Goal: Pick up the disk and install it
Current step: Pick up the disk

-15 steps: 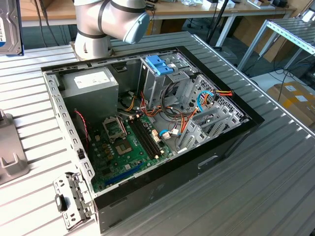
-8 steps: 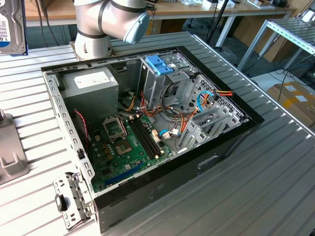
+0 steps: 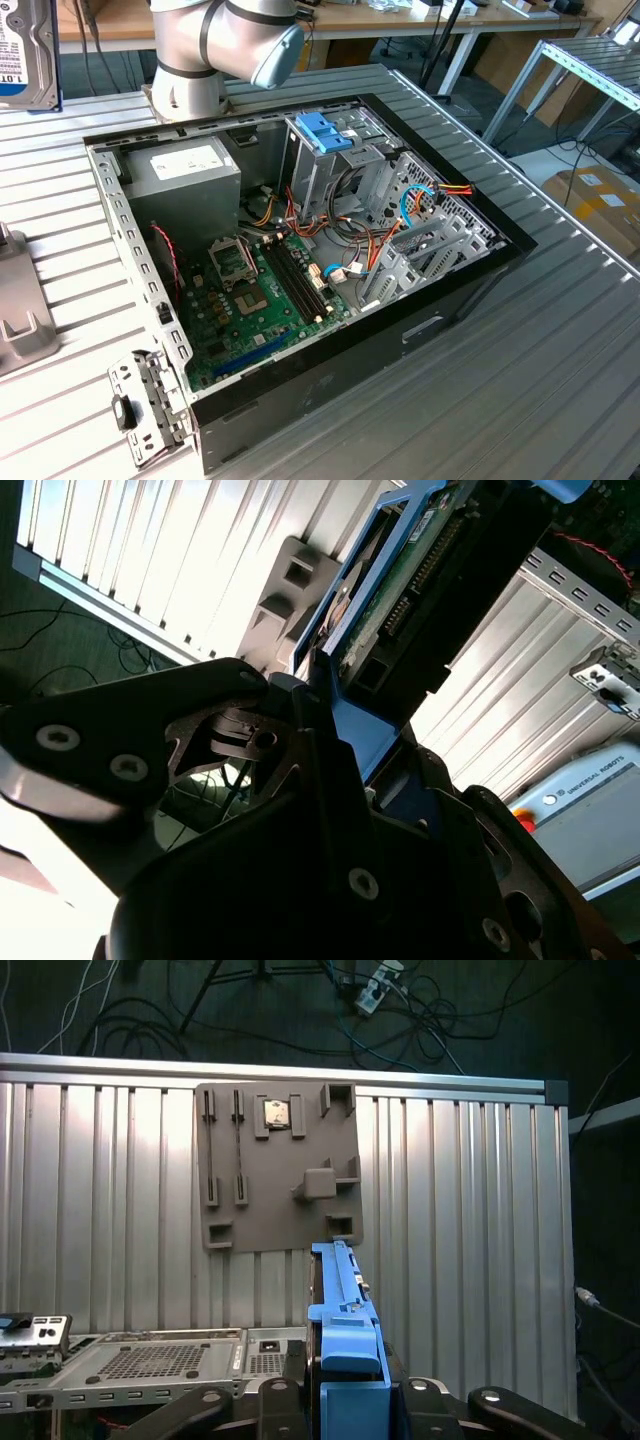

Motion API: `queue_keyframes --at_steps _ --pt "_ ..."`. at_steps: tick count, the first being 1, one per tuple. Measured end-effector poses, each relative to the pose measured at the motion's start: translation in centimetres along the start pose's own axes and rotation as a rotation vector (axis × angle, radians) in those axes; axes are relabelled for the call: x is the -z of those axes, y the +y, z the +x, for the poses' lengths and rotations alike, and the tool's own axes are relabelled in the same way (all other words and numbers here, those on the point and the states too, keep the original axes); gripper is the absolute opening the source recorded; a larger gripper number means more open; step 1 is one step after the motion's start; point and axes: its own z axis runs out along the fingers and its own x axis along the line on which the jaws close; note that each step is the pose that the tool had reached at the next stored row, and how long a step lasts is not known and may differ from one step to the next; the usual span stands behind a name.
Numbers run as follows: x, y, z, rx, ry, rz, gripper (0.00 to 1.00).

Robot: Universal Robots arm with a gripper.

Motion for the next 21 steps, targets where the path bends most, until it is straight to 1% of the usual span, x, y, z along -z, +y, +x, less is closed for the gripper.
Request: queue_keyframes --at_steps 21 --pt "0.09 -1.27 0.07 0.000 -0.0001 0.0001 0.37"
